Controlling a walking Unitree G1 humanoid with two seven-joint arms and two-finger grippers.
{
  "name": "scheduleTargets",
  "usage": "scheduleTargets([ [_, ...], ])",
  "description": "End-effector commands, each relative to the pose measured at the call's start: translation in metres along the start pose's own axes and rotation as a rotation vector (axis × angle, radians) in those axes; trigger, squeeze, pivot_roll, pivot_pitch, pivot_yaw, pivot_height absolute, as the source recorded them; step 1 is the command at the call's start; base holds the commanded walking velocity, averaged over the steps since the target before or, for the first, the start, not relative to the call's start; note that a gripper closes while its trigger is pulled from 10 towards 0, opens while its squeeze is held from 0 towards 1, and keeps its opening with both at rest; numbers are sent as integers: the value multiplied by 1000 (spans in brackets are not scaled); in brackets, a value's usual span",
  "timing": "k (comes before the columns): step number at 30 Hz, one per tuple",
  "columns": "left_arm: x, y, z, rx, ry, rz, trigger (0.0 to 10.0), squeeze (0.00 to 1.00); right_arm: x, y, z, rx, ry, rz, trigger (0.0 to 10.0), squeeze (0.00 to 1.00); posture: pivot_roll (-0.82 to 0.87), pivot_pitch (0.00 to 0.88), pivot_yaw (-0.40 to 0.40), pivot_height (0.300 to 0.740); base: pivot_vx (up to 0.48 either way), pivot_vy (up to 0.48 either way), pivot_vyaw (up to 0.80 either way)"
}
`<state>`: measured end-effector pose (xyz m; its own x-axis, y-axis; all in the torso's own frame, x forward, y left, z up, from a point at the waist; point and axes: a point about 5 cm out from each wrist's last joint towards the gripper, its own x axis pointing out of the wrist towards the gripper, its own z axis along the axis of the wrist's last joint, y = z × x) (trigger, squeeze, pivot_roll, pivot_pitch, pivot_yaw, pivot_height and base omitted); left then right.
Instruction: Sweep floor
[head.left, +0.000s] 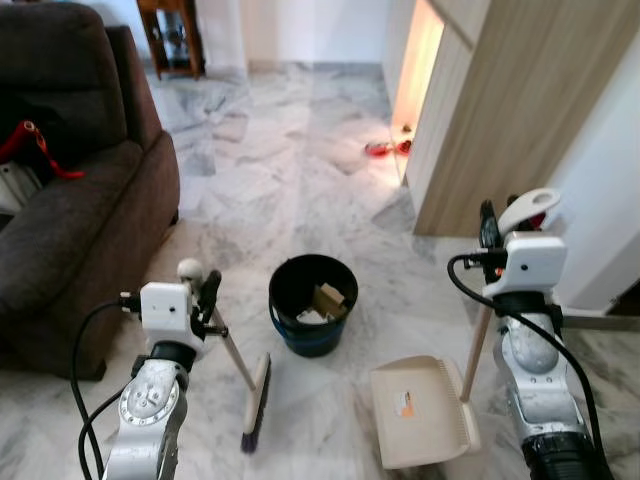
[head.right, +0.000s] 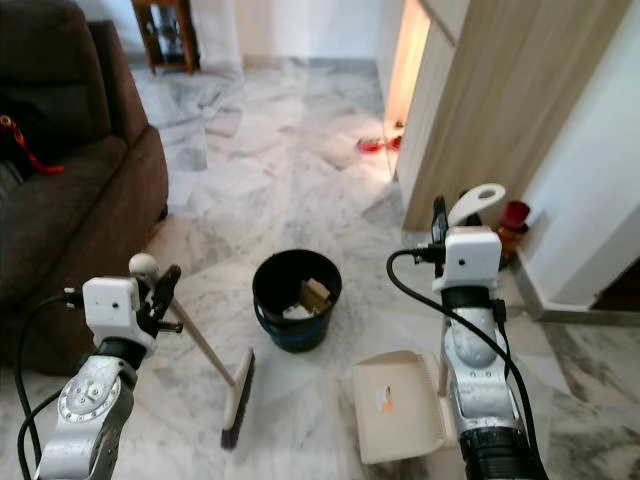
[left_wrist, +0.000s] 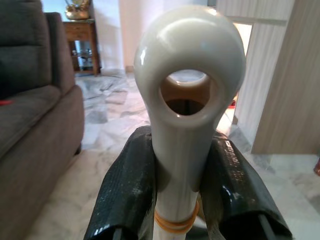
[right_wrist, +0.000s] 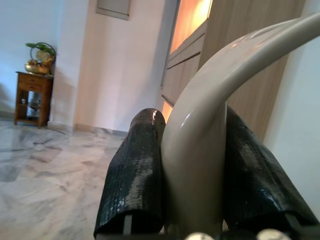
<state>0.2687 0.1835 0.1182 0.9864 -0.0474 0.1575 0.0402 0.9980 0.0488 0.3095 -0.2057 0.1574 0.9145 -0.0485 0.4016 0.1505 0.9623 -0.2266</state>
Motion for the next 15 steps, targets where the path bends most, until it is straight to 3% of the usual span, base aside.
scheduleTargets([
  [1,3,-1,6,6,-41,2,10000,0,1,-7,6,9,-34,-17,10000,0,-52,0,-18,740,-311,0,0],
  [10,4,-4,3,-1,-37,0,10000,0,-4,-13,4,18,-19,-21,10000,0,-72,0,-19,740,-303,0,0],
  [15,8,-10,1,-8,-30,-10,10000,0,-12,-19,0,16,2,-18,10000,0,-94,0,-2,740,0,0,0],
])
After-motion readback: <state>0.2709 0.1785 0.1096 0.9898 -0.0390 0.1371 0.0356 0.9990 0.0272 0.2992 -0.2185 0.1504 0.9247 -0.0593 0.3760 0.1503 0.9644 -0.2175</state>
